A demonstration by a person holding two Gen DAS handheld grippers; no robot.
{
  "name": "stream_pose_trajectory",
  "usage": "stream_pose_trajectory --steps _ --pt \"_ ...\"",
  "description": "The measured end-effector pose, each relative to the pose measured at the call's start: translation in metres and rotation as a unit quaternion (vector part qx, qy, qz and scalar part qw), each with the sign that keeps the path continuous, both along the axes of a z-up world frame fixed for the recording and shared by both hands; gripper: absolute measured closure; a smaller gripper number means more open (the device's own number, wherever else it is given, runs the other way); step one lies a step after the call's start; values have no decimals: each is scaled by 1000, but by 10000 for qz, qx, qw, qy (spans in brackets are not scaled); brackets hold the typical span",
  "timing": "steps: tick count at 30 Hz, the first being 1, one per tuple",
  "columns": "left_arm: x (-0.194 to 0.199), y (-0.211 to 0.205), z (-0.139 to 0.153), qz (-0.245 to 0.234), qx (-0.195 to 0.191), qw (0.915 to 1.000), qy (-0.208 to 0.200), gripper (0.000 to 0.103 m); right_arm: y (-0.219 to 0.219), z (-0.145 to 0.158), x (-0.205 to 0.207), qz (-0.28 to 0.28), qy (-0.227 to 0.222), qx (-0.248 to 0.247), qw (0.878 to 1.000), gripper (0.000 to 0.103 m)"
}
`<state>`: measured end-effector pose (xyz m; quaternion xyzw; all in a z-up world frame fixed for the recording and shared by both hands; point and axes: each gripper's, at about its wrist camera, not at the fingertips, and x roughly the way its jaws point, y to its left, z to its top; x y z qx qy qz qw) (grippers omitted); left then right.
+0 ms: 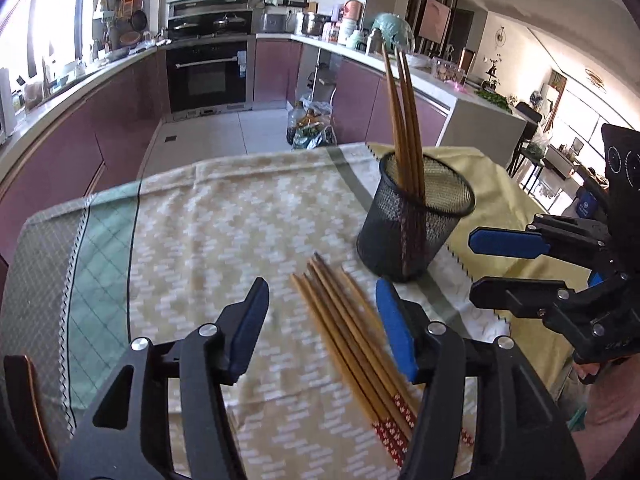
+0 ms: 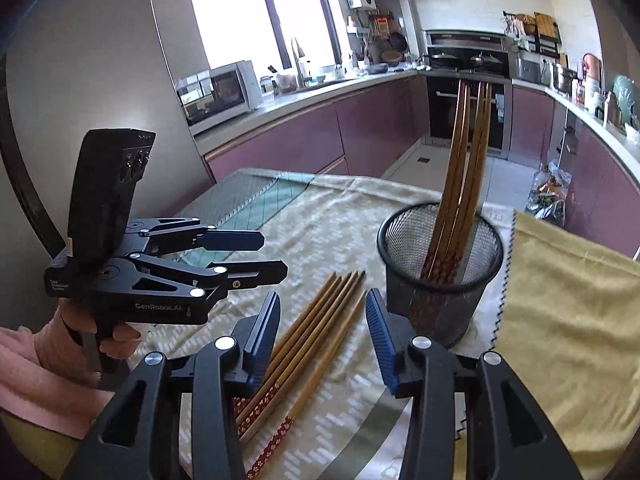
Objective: Organize utensils
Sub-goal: 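Move both open tools back over the remaining chopsticks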
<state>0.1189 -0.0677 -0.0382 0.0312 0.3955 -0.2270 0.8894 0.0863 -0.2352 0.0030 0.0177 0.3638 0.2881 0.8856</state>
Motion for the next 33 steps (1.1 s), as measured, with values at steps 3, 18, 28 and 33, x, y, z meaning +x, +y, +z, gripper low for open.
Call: stream_pose_trajectory --steps 3,18,28,33 --pt "-8 1 -26 83 313 9993 177 48 7 -25 3 -87 346 -88 9993 61" --pt "-23 -3 -62 78 457 9977 494 48 21 -67 -9 -295 771 -444 9956 68" --pt "-24 -5 -63 104 534 9975 459 46 32 -70 -5 -362 756 -686 9941 75" --pt "-26 -6 -61 154 736 9966 349 44 30 -71 -4 -403 751 -778 9933 79"
